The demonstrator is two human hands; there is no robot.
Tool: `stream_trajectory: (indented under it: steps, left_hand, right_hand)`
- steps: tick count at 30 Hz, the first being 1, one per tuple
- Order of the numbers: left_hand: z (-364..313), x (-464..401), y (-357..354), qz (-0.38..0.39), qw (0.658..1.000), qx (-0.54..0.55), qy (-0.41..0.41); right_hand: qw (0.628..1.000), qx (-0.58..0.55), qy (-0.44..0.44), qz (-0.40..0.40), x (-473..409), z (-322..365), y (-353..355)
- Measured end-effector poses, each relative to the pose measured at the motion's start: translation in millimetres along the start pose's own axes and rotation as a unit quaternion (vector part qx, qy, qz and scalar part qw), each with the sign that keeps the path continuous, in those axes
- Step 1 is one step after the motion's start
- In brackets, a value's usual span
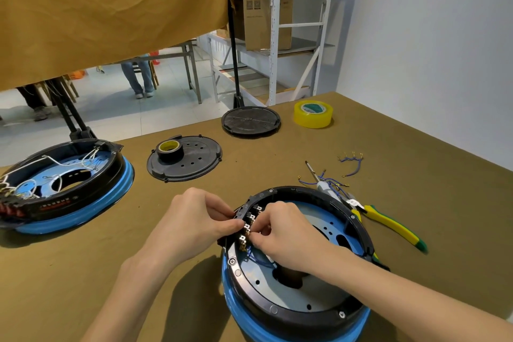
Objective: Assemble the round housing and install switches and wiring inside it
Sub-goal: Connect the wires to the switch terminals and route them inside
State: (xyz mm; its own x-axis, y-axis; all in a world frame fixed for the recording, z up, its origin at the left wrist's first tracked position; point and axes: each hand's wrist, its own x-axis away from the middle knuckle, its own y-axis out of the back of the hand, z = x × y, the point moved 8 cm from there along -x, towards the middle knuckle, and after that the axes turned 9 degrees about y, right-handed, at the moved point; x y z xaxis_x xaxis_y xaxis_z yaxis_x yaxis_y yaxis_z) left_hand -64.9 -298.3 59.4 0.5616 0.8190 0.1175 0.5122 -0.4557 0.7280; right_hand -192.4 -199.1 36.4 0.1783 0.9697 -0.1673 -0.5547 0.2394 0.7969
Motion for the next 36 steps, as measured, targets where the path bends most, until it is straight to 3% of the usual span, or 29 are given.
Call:
stream_trajectory:
  steps: [9, 14, 19, 26, 32, 36]
  left_hand:
    - [-2, -1, -8, 0.019, 1.000, 0.006, -0.011]
    - [-2, -2, -9, 0.017, 1.000, -0.002, -0.006]
    - [-1, -2, -9, 0.017, 1.000, -0.006, -0.005]
    - [-2, -1, -8, 0.014, 1.000, -0.006, -0.006]
    - [-3, 1, -6, 0.011, 1.000, -0.011, -0.010]
    - [-5, 1, -6, 0.013, 1.000, -0.013, -0.012]
  right_hand:
    - [0.999, -0.022, 0.026, 0.012, 0, 5, 1]
    - [0.995, 0.004, 0.073, -0.072, 17, 19, 21]
    - [0.994, 0.070, 0.086, -0.004, 23, 27, 11]
    - [0.989, 0.100, 0.106, 0.010, 15, 32, 6]
    - [0.995, 0.011, 0.087, 0.039, 20, 15, 8]
    - [0.996, 0.015, 0.087, 0.024, 21, 14, 9]
